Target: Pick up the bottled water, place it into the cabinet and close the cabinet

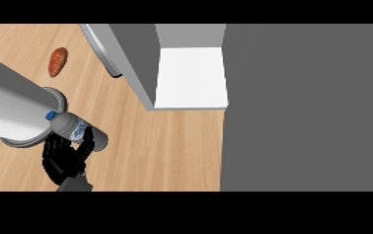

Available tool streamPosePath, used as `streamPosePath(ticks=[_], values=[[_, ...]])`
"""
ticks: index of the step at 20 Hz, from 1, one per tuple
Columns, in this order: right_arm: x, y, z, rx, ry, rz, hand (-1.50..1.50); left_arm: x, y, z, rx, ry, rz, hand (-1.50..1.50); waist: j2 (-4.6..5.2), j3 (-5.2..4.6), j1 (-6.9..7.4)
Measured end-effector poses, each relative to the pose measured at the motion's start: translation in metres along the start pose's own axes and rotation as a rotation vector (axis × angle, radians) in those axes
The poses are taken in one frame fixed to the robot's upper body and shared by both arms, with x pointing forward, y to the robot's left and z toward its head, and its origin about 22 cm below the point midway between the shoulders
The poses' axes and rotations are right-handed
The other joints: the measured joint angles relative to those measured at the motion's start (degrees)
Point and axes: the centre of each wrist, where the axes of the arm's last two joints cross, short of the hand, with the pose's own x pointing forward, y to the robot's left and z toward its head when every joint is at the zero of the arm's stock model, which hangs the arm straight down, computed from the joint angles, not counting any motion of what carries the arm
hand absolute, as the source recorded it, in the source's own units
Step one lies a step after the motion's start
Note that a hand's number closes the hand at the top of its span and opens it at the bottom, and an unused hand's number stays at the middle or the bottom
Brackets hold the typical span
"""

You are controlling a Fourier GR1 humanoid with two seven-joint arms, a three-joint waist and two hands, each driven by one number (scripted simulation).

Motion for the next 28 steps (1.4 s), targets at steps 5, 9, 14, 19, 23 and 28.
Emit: streamPosePath(ticks=[5,9,14,19,23,28], values=[[-0.005,0.001,-0.004,0.009,-0.025,-0.018,-1.50,-0.009,-0.036,0.009,-0.321,0.108,0.036,1.50,0.02,0.00,-0.77],[-0.005,0.003,-0.004,0.009,-0.025,-0.026,-1.50,-0.012,-0.051,0.020,-0.533,0.176,0.086,1.50,-0.07,0.00,-0.48],[-0.004,0.004,-0.002,-0.002,-0.021,-0.024,-1.50,-0.004,-0.080,0.024,-0.674,0.213,0.130,1.50,-0.28,0.07,0.28],[-0.004,0.002,-0.003,-0.010,-0.021,-0.009,-1.50,0.013,-0.113,0.037,-0.787,0.221,0.152,1.50,-0.34,0.11,0.98],[-0.005,-0.001,-0.006,0.000,-0.029,0.000,-1.50,0.036,-0.144,0.048,-0.853,0.210,0.168,1.50,-0.38,0.13,1.14],[-0.005,-0.004,-0.007,0.005,-0.031,0.009,-1.50,0.069,-0.180,0.071,-0.909,0.196,0.185,1.50,-0.36,0.11,0.96]])
